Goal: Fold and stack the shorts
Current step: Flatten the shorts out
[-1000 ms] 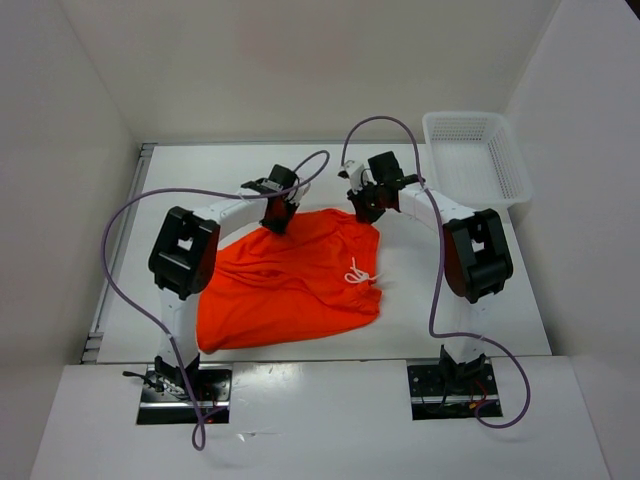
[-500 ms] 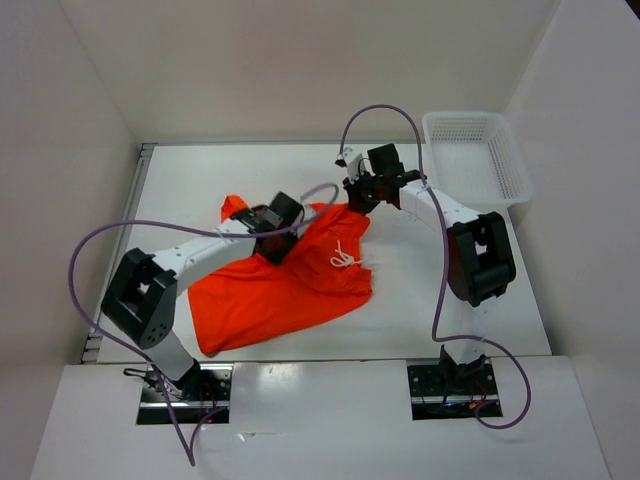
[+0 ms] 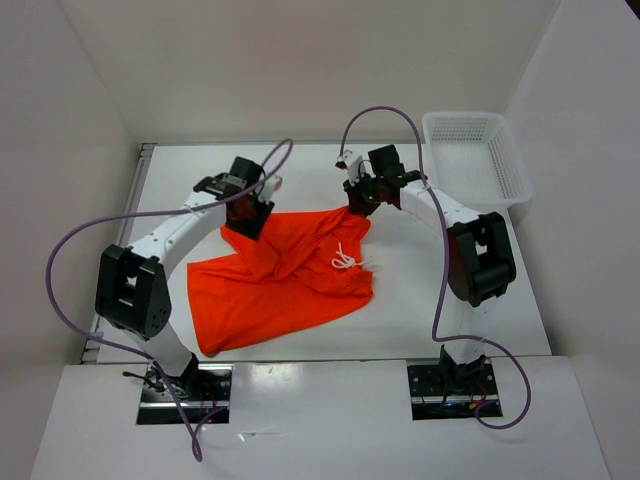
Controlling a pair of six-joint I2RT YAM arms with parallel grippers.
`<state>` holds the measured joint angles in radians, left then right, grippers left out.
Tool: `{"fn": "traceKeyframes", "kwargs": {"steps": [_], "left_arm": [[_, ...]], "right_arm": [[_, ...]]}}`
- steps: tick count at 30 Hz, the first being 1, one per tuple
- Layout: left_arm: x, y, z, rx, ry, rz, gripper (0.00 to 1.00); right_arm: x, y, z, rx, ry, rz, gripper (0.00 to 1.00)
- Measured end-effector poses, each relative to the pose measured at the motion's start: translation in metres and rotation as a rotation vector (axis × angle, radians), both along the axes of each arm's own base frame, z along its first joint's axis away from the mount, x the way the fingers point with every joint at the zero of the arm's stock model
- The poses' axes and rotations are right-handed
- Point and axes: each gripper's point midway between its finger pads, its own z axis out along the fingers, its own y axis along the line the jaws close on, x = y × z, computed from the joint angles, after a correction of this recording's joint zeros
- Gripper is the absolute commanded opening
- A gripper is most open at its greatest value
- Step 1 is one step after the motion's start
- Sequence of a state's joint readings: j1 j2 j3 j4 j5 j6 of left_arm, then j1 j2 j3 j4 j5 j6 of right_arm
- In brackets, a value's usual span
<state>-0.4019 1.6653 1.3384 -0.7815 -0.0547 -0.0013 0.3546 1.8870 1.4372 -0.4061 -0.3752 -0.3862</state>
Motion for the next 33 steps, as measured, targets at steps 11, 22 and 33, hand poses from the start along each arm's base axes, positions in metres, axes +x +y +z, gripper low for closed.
{"fn": "traceKeyframes", "kwargs": {"steps": [11, 22, 33], "left_arm": [[0.011, 0.027, -0.036, 0.023, 0.116, 0.086, 0.5], [-0.053, -0.011, -0.06, 0.177, 0.084, -0.13, 0.53], [-0.014, 0.012, -0.07, 0.288, -0.03, -0.031, 0.44]], "right_arm": [[-0.004, -0.004, -0.008, -0.028, 0.005, 0.013, 0.0], [-0.003, -0.006, -0.008, -0.041, -0.004, 0.015, 0.0], [-0.007, -0.008, -0.015, -0.052, 0.007, 0.02, 0.0]]}}
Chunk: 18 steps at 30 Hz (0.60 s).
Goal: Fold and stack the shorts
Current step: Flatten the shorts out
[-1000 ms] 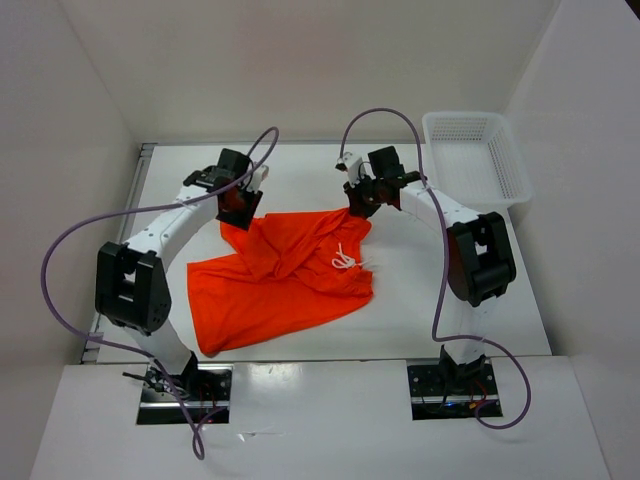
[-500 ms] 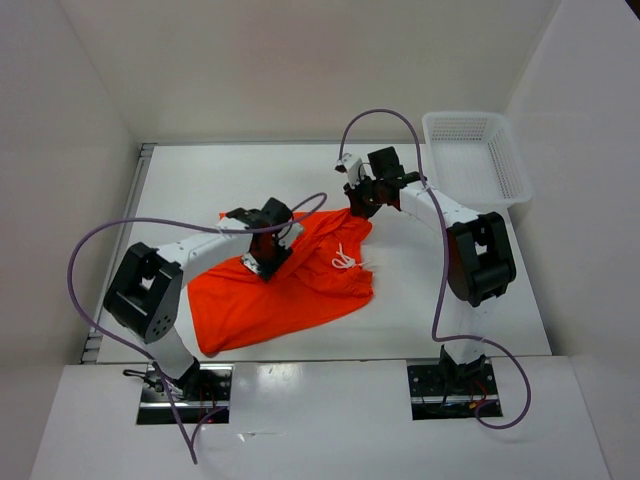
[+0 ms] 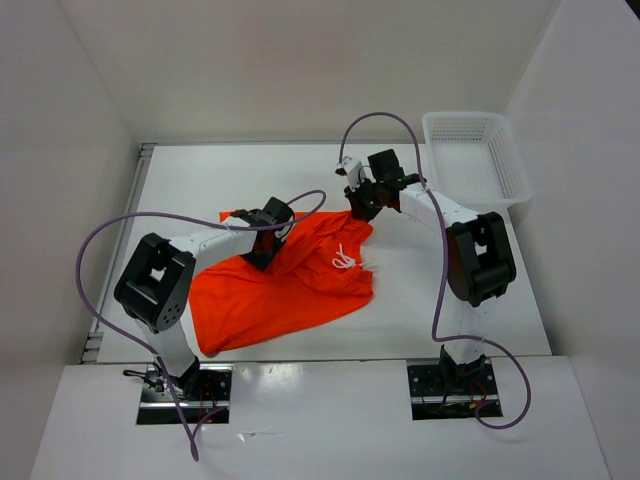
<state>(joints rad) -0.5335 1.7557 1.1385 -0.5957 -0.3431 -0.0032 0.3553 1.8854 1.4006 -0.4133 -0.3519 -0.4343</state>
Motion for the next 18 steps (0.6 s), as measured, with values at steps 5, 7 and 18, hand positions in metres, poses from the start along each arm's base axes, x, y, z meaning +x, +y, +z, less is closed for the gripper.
{"fn": "traceKeyframes", "kwargs": {"steps": [5, 7, 18], "left_arm": [[-0.006, -0.005, -0.002, -0.03, 0.031, -0.012, 0.18], [-0.011, -0.01, -0.005, -0.057, 0.063, -0.025, 0.05], [0.032, 0.019, 0.011, -0.034, -0.035, 0.092, 0.0]], "right_arm": [[0.0, 0.0, 0.0, -0.001, 0.0, 0.002, 0.0], [0.0, 0.0, 0.0, -0.001, 0.0, 0.002, 0.0], [0.018, -0.019, 0.002, -0.075, -0.056, -0.117, 0.0]]}}
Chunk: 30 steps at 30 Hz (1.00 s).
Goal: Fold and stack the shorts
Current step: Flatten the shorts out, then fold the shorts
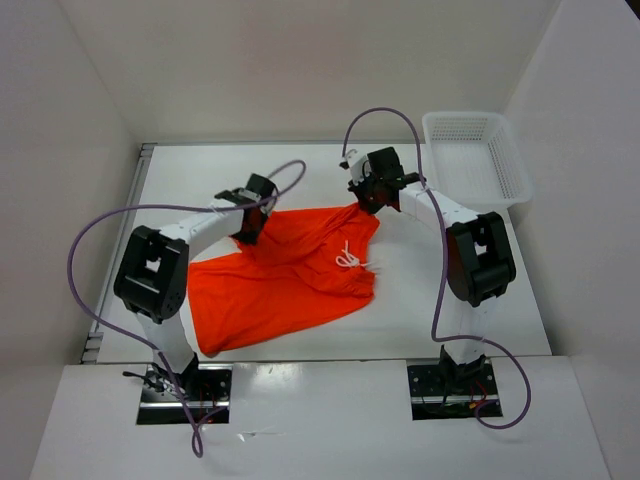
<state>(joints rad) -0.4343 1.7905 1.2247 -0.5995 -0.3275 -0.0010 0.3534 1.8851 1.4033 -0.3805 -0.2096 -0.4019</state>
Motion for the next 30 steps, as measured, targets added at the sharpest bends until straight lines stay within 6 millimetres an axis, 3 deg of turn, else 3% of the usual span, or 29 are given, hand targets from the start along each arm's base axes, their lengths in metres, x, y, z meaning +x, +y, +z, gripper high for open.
{"fn": "traceKeyframes", "kwargs": {"steps": [2, 6, 8, 11, 15, 18, 23, 27, 30], "left_arm": [[0.039, 0.029, 0.022, 0.01, -0.103, 0.109, 0.0], [0.115, 0.092, 0.089, 0.005, -0.375, 0.318, 0.0], [0.138, 0.097, 0.119, -0.028, -0.486, 0.345, 0.0], [0.153, 0.087, 0.148, -0.036, -0.581, 0.342, 0.0], [0.15, 0.085, 0.16, -0.013, -0.608, 0.35, 0.0], [0.129, 0.09, 0.167, 0.009, -0.593, 0.354, 0.0], [0.044, 0.073, 0.18, 0.044, -0.486, 0.254, 0.0], [-0.035, 0.045, 0.184, 0.006, -0.334, 0.08, 0.0], [-0.082, 0.035, 0.167, -0.016, -0.187, -0.021, 0.0]], "right_arm": [[0.017, -0.013, 0.009, -0.042, -0.06, -0.077, 0.0], [0.056, -0.049, 0.04, -0.083, -0.198, -0.23, 0.0], [0.071, -0.056, 0.059, -0.068, -0.266, -0.263, 0.0], [0.076, -0.061, 0.075, -0.081, -0.318, -0.271, 0.0], [0.073, -0.063, 0.093, -0.109, -0.357, -0.238, 0.0], [0.067, -0.051, 0.107, -0.101, -0.343, -0.139, 0.0], [0.037, -0.019, 0.127, -0.061, -0.282, 0.116, 0.0], [-0.008, -0.01, 0.115, -0.075, -0.189, 0.29, 0.0], [-0.045, -0.008, 0.09, -0.136, -0.121, 0.397, 0.0]]}}
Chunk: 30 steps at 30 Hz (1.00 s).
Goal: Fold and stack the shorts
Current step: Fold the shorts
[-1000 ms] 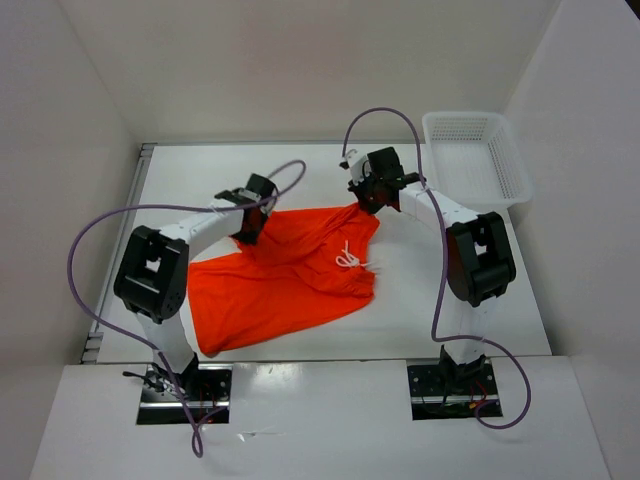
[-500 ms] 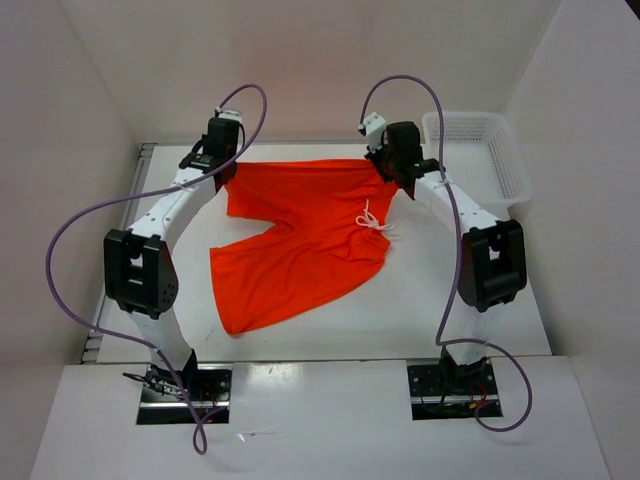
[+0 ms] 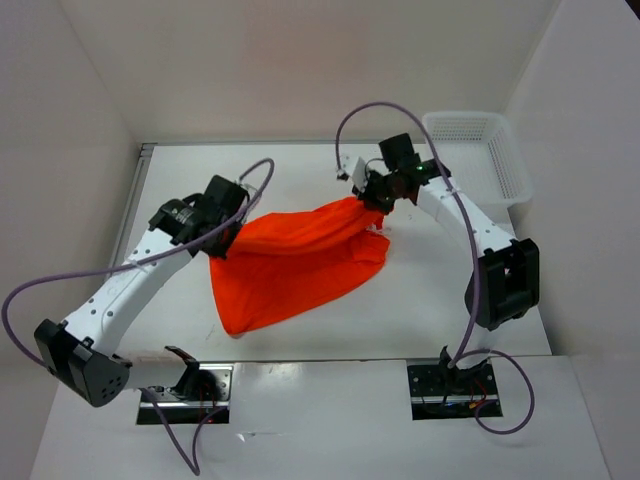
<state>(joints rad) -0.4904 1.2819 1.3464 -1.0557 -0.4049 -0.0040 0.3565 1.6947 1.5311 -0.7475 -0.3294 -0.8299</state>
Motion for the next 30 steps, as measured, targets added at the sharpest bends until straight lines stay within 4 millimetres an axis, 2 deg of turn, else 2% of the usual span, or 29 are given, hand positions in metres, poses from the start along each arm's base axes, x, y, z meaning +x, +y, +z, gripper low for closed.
{"fn": "traceKeyframes", "kwargs": {"steps": [5, 7, 8, 12, 18, 22, 24, 26, 28, 30], "left_arm": [[-0.06, -0.009, -0.074, 0.071, 0.335, -0.121, 0.0], [-0.079, -0.005, -0.099, 0.111, 0.458, -0.131, 0.0], [-0.087, -0.003, -0.105, 0.119, 0.497, -0.133, 0.0], [-0.098, -0.005, -0.108, 0.1, 0.541, -0.146, 0.0], [-0.1, -0.002, -0.098, 0.074, 0.49, -0.146, 0.0], [-0.086, -0.007, -0.065, 0.014, 0.381, -0.141, 0.0], [-0.074, -0.015, -0.044, -0.029, 0.31, -0.149, 0.0], [-0.068, -0.02, -0.033, -0.057, 0.269, -0.157, 0.0], [-0.073, -0.022, -0.035, -0.058, 0.277, -0.171, 0.04], [-0.086, -0.022, -0.05, -0.033, 0.333, -0.198, 0.07]], "right_arm": [[-0.079, 0.025, -0.074, -0.195, 0.128, 0.217, 0.0], [-0.105, 0.026, -0.098, -0.275, 0.164, 0.287, 0.0], [-0.111, 0.022, -0.106, -0.31, 0.172, 0.303, 0.0], [-0.111, -0.003, -0.119, -0.406, 0.162, 0.292, 0.0], [-0.096, -0.021, -0.111, -0.42, 0.134, 0.245, 0.0], [-0.069, -0.039, -0.093, -0.394, 0.097, 0.167, 0.0], [-0.056, -0.042, -0.081, -0.376, 0.067, 0.139, 0.0], [-0.047, -0.042, -0.071, -0.363, 0.041, 0.127, 0.0], [-0.046, -0.04, -0.069, -0.358, 0.035, 0.135, 0.0], [-0.05, -0.041, -0.073, -0.367, 0.046, 0.147, 0.0]]}}
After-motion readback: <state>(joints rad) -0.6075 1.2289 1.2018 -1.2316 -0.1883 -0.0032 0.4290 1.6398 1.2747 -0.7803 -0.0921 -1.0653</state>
